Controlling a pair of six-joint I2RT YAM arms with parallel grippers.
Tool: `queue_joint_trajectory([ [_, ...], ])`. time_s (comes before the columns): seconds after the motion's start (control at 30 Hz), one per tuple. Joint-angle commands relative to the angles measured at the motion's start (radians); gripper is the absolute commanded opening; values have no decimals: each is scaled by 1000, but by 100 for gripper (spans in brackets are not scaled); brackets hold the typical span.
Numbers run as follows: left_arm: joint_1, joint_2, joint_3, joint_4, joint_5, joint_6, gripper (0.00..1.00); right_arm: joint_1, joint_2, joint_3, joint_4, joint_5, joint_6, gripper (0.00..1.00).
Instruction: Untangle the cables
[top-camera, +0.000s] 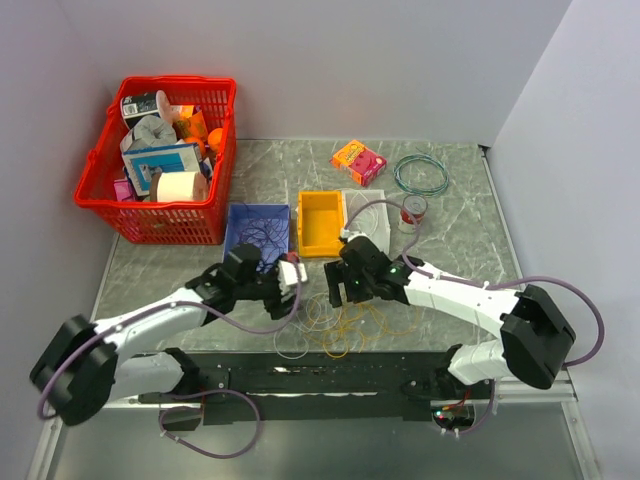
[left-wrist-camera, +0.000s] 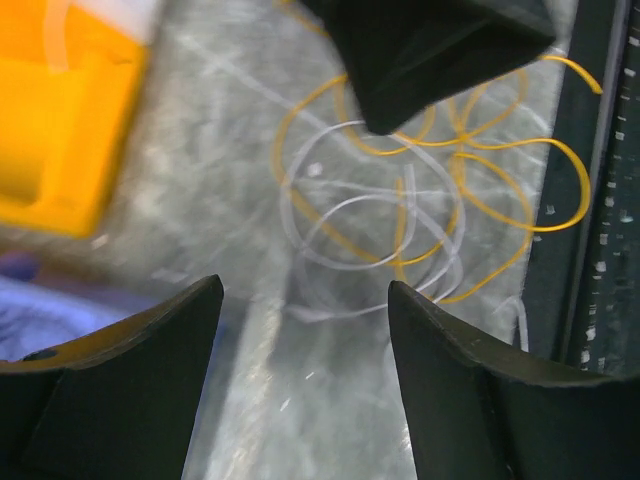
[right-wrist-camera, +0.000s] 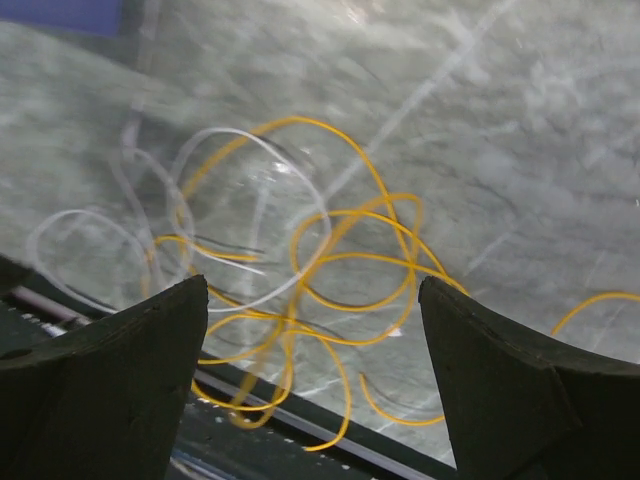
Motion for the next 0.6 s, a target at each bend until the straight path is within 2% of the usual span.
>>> queue_joint_trajectory([
  [0.0, -79, 103, 55, 42, -37, 37, 73, -44, -54, -71, 66, 1, 18, 90],
  [0.13, -113, 194, 113, 27, -79, 61, 70, -105, -125, -159, 115, -45, -30, 87],
  [0.27, -150, 287, 158, 16, -186, 63, 65, -112, -151, -196, 159, -85, -53, 86],
  [0.43, -164, 327, 152, 27, -286, 89, 63, -115, -160, -226, 178, -103, -54, 86],
  [0.53, -164, 352, 166, -2, -292, 130, 61, -124, -183, -251, 201, -123, -51, 85],
  [0.57, -165, 373, 172, -9, -291, 139, 56, -128, -188, -254, 208, -128, -50, 85],
])
